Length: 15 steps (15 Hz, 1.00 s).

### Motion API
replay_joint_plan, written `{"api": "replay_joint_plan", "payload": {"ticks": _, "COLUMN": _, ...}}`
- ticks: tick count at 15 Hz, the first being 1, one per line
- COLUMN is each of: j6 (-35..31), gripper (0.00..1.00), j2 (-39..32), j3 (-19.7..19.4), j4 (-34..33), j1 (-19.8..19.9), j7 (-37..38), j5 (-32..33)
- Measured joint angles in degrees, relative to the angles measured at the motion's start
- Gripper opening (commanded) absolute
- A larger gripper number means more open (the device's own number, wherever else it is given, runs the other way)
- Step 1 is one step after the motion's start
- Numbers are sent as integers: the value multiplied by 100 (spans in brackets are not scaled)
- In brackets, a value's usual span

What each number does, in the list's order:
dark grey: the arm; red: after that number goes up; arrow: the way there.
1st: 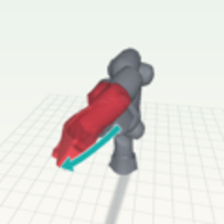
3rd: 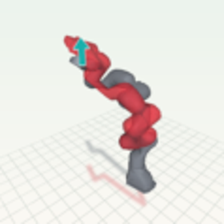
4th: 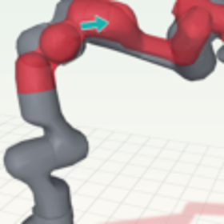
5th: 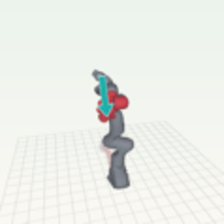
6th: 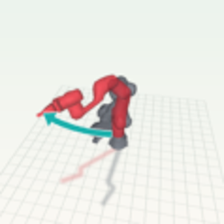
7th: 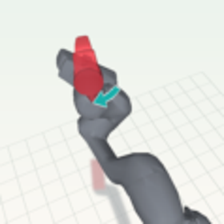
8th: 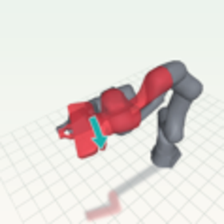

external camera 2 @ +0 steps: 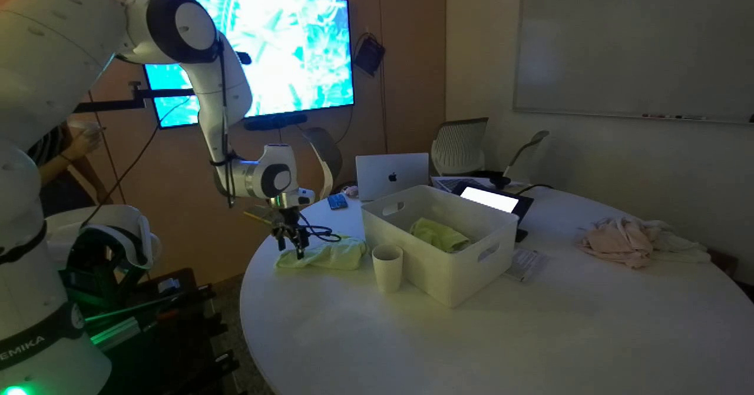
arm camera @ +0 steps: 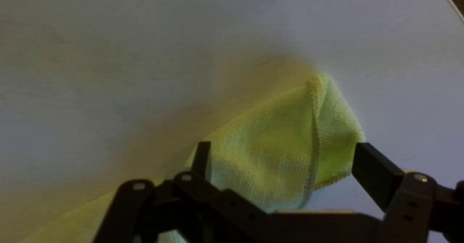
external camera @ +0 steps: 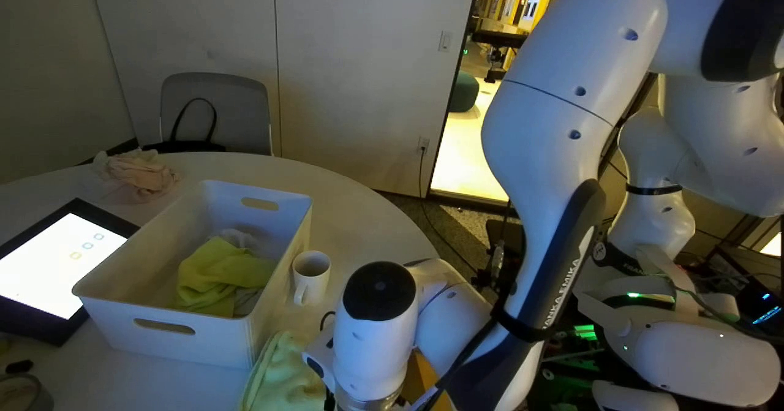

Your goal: Put the towels in the basket and the smaller objects into the white mug

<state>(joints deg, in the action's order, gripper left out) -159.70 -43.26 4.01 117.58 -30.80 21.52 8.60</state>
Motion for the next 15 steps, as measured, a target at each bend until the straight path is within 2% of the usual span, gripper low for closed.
{"api": "replay_joint_plan", "payload": {"ticks": 9, "j6": -71, "gripper": 100, "j2": -279, "j3": -125, "j4": -7, "j1": 54, "j7": 0, "j5": -10}}
{"api": "replay_joint_plan", "payload": {"ticks": 10, "j6": -72, "gripper": 93, "j2": -313, "j3": -130, "j4": -9, "j1": 54, "j7": 0, "j5": -11}}
{"api": "replay_joint_plan", "payload": {"ticks": 11, "j6": -72, "gripper": 73, "j2": -341, "j3": -135, "j4": -10, "j1": 54, "j7": 0, "j5": -13}}
{"api": "replay_joint_plan", "payload": {"ticks": 13, "j6": -82, "gripper": 67, "j2": -361, "j3": -141, "j4": -15, "j1": 54, "j7": 0, "j5": -21}}
{"api": "replay_joint_plan", "payload": {"ticks": 15, "j6": -85, "gripper": 53, "j2": -358, "j3": -149, "j4": -23, "j1": 55, "j7": 0, "j5": -34}}
